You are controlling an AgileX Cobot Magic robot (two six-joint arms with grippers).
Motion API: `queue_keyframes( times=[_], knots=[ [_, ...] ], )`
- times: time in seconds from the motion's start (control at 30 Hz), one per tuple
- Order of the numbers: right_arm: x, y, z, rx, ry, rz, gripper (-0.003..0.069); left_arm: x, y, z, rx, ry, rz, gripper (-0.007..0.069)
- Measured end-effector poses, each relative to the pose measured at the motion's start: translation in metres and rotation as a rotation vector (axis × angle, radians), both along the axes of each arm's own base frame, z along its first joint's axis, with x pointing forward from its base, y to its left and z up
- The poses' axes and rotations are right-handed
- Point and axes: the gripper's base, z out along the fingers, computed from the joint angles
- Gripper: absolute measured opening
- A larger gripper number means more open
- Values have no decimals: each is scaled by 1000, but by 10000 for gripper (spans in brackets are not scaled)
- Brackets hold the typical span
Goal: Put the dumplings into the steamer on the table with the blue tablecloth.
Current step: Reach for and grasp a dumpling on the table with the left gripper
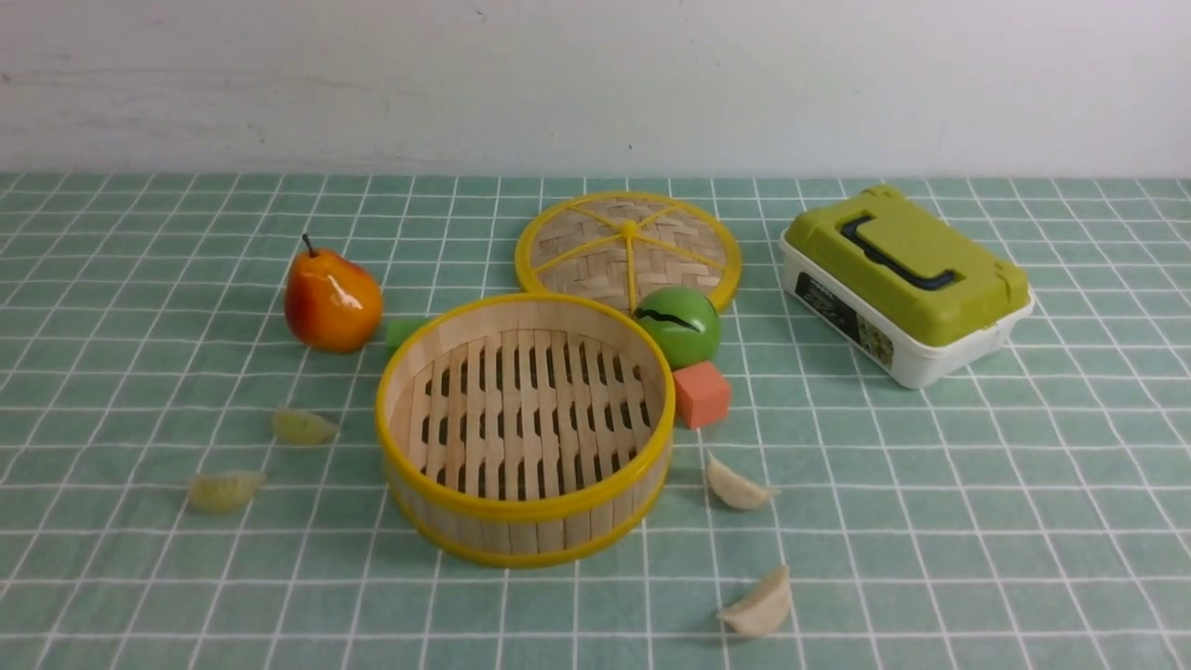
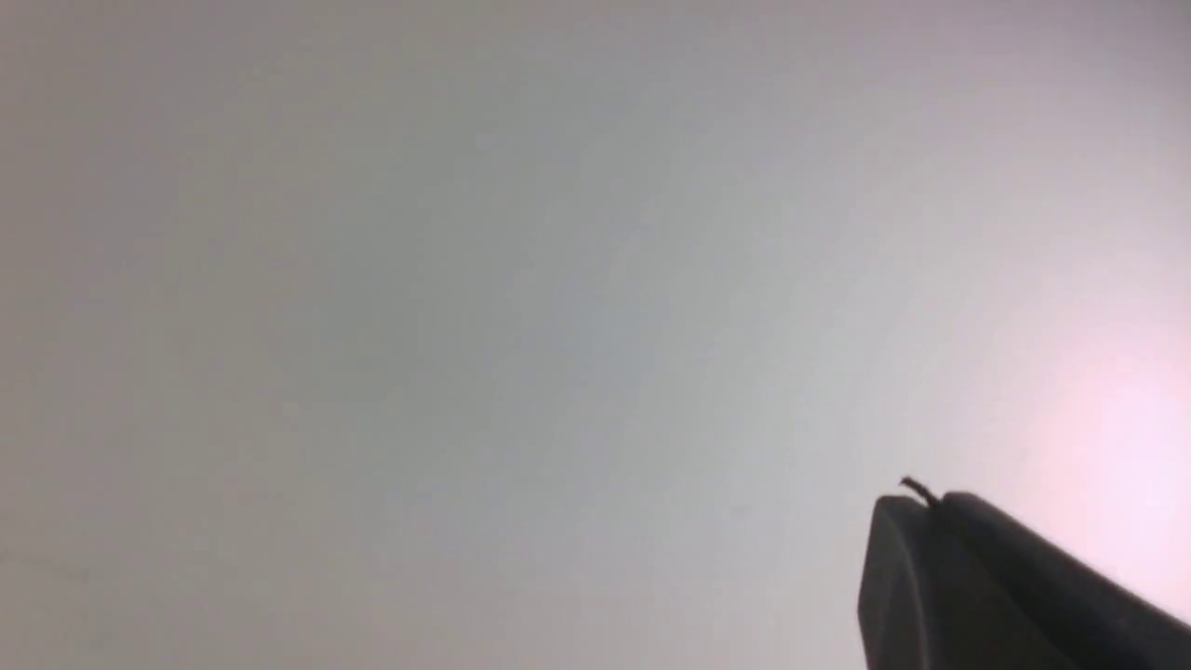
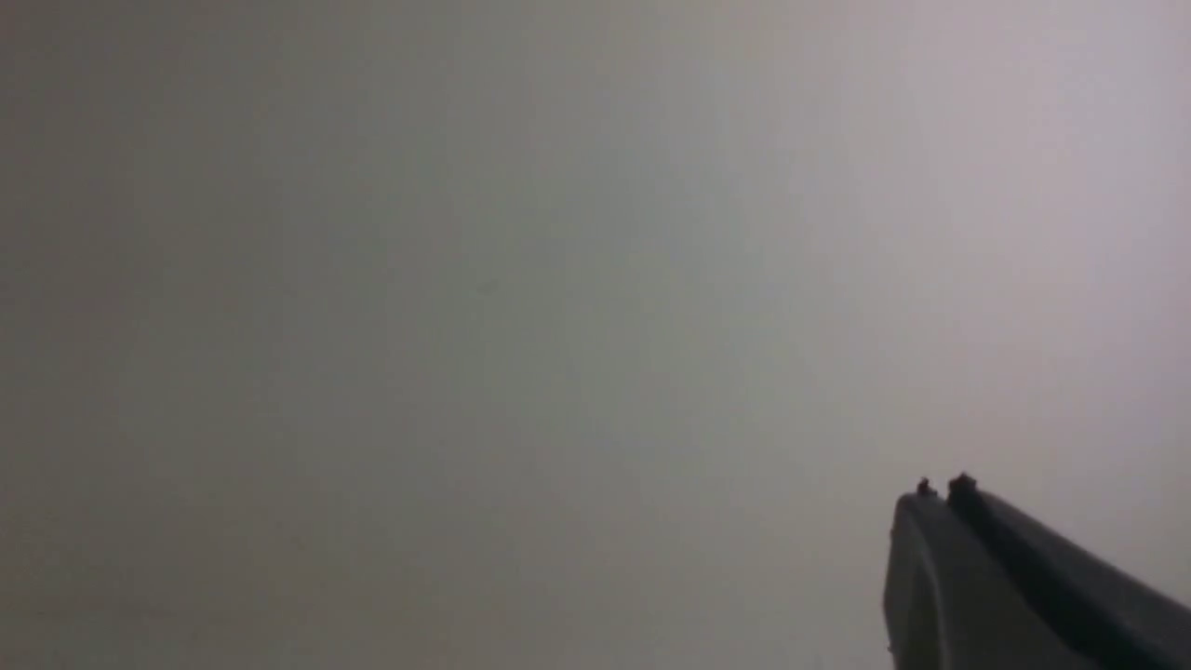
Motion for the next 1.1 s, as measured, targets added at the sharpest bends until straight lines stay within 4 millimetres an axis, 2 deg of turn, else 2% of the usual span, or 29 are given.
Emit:
queue_keyframes(
  times=[0.13,0.23,0.27,0.3,0.4,0.43,0.47,0.5,0.6,0.67,0.7,0.83,0.9,1.0,1.1],
  knots=[
    [30,-1,-24,-38,418,-24,-10,53,-5,-24,43,326,9,-14],
    [45,1,-50,22,770,-23,-8,91,-9,-59,57,681,11,-14],
    [45,1,-50,22,770,-23,-8,91,-9,-59,57,681,11,-14],
    [50,2,-59,47,897,-18,-8,104,-10,-74,61,847,13,-14],
    [60,7,-72,100,1103,15,-8,131,-14,-99,46,1192,7,-14],
    [61,8,-72,105,1108,19,-8,134,-15,-99,44,1198,7,-14],
    [66,12,-74,134,1153,51,-8,147,-17,-105,40,1312,3,-14],
    [67,13,-75,142,1160,62,-8,151,-17,-106,40,1336,3,-14],
    [76,23,-80,151,1193,176,-8,198,-23,-112,71,1463,-2,-14],
    [78,26,-80,141,1184,211,-8,212,-25,-112,77,1478,-2,-14],
    [79,29,-79,133,1169,254,-6,237,-27,-114,76,1491,-2,-13],
    [80,34,-75,131,1125,326,-2,283,-32,-122,55,1506,5,34],
    [81,37,-73,138,1105,353,-1,309,-34,-131,57,1514,13,104],
    [81,39,-71,133,1080,382,-1,345,-37,-151,64,1561,26,260],
    [82,40,-70,128,1070,396,-1,367,-40,-171,70,1640,32,400]
  ],
)
